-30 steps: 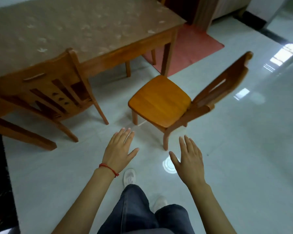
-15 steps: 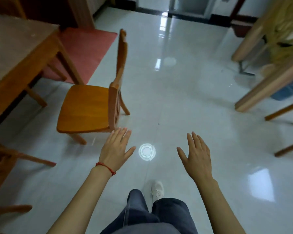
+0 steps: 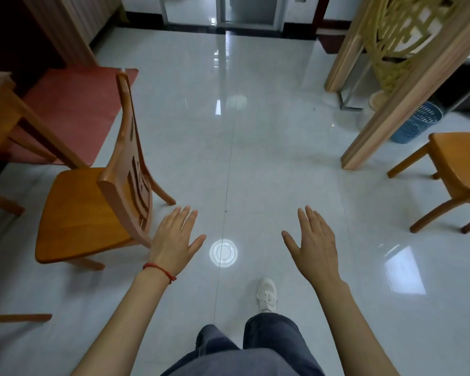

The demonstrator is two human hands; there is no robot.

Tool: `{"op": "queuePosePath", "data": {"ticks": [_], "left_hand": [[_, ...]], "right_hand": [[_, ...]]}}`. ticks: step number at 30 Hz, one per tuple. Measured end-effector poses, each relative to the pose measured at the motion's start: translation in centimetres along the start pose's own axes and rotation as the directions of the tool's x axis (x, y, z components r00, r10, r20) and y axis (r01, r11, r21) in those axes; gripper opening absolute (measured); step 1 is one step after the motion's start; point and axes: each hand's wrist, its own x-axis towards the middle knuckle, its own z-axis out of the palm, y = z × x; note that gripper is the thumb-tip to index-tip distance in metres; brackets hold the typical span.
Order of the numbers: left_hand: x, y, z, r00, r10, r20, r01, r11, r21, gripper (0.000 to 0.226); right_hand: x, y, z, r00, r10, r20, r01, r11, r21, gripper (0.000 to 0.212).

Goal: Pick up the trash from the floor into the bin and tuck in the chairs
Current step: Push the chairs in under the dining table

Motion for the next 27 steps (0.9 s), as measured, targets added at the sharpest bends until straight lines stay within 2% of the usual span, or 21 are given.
{"op": "queuePosePath", "data": {"ticks": [3,8,13,16,22,27], "left_hand": [[4.1,1.3,0.1,0.999,-0.040,-0.012,0.040,0.999,0.004,0.062],[9.5,3.6,-0.5,0.990,-0.141,-0.022,0.140,0.989,-0.046,0.082],[14.7,4.8,-1.2,0.978,-0.210,-0.004,0.210,0.977,-0.047,0.081],[18.6,3.9,-1.4,0.967,-0.251,0.029,0.253,0.966,-0.059,0.081],[27.5,0.2,-1.9,0.935,-0.354,-0.013,0.353,0.934,-0.046,0.080],[33.5,-2.6,-3.6,0.896,-0.444,-0.021,0.441,0.895,-0.070,0.066]], "right_hand": [[5.3,2.0,-0.9,0.998,-0.061,0.022,0.061,0.998,-0.009,0.060],[13.2,4.1,-2.8,0.982,-0.174,0.075,0.176,0.984,-0.016,0.066],[21.6,4.8,-3.3,0.959,-0.245,0.143,0.244,0.969,0.024,0.063],[26.7,3.8,-2.7,0.943,-0.299,0.149,0.295,0.954,0.043,0.061],[38.2,0.4,0.5,0.902,-0.391,0.183,0.392,0.919,0.031,0.060],[46.7,-3.6,1.4,0.866,-0.456,0.204,0.456,0.889,0.047,0.060]]}}
